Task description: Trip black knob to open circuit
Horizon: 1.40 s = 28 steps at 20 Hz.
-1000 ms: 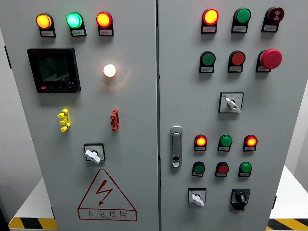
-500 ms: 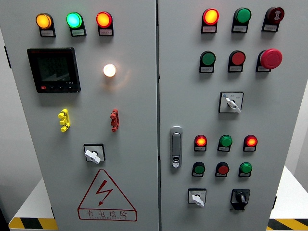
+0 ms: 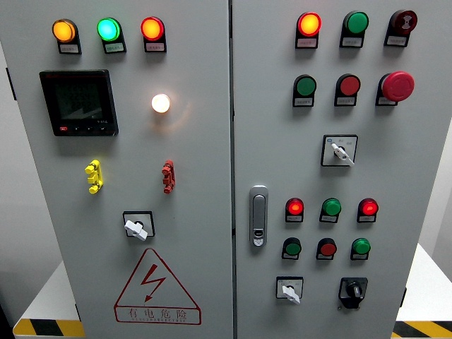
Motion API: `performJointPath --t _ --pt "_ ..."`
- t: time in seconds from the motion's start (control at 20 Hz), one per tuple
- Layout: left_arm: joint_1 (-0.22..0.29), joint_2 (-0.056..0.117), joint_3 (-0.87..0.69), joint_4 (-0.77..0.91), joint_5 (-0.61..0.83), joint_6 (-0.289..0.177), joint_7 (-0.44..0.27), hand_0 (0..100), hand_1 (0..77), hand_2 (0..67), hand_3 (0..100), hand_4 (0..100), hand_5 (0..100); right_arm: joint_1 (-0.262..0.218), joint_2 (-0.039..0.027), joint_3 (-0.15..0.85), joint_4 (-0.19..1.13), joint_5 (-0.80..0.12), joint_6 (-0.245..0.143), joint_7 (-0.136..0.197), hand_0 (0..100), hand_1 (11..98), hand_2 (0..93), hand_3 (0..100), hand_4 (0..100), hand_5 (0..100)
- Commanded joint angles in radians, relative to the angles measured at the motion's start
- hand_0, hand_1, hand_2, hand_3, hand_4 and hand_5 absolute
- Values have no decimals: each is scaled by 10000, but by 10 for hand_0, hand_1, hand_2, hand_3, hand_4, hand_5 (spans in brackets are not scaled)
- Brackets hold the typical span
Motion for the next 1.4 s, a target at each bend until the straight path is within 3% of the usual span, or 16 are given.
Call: performJointPath --t 0.0,0.1,0.15,0.25,0.3,0.35,0.4,0.5,0.65,0.85,1.0,1.1,1.15,1.25,1.35 --pt "1 0 1 0 0 0 1 0 30 130 213 65 15 -625 9 -420 1786 447 -498 -193 925 480 0 402 332 527" --pt "1 -15 1 0 0 0 1 0 30 130 213 65 15 -978 25 -482 3089 401 -1170 -287 931 485 0 411 344 533" --pt "1 0 1 0 0 0 1 0 30 130 213 65 15 -1086 -36 -497 3413 401 -1615 -287 934 484 0 413 346 534" --pt "1 0 1 0 0 0 1 0 30 130 213 65 15 -1148 -21 -498 4239 340 -2123 -332 940 484 1 424 363 543" --pt "1 0 1 0 0 0 1 0 30 130 213 65 15 -1270 -21 -498 4639 310 -2156 -454 942 484 1 427 367 549" --pt "1 0 1 0 0 0 1 0 30 130 213 65 15 -1438 -67 -452 4977 294 -2156 -653 941 488 2 439 382 561" --pt "1 0 1 0 0 0 1 0 30 130 213 65 15 -1531 -128 -391 5300 233 -2171 -852 941 488 2 442 386 564" --pt "1 0 1 0 0 0 1 0 30 130 213 65 15 -1563 -327 -238 5669 95 -2187 -1083 943 493 3 453 402 582" --pt "1 0 1 0 0 0 1 0 30 130 213 65 15 -1547 -420 -84 6237 -226 -2187 -1573 948 498 6 478 441 620" --pt "1 0 1 0 0 0 1 0 30 130 213 65 15 -1196 -451 8 6928 -671 -2355 -2264 962 499 15 518 501 683" --pt "1 0 1 0 0 0 1 0 30 130 213 65 15 -751 -390 131 7113 -765 -2401 -2862 968 505 22 555 550 729" --pt "1 0 1 0 0 0 1 0 30 130 213 65 15 -627 -237 131 7433 -795 -2417 -3093 981 503 24 576 612 770" --pt "1 0 1 0 0 0 1 0 30 130 213 65 15 -566 -191 116 7557 -795 -2417 -3230 984 502 25 592 644 790" --pt "1 0 1 0 0 0 1 0 30 130 213 65 15 -428 -129 86 7604 -795 -2417 -3400 995 502 25 718 831 908" --pt "1 0 1 0 0 0 1 0 30 130 213 65 15 -336 -68 55 7619 -780 -2401 -3492 1000 500 25 780 897 979"
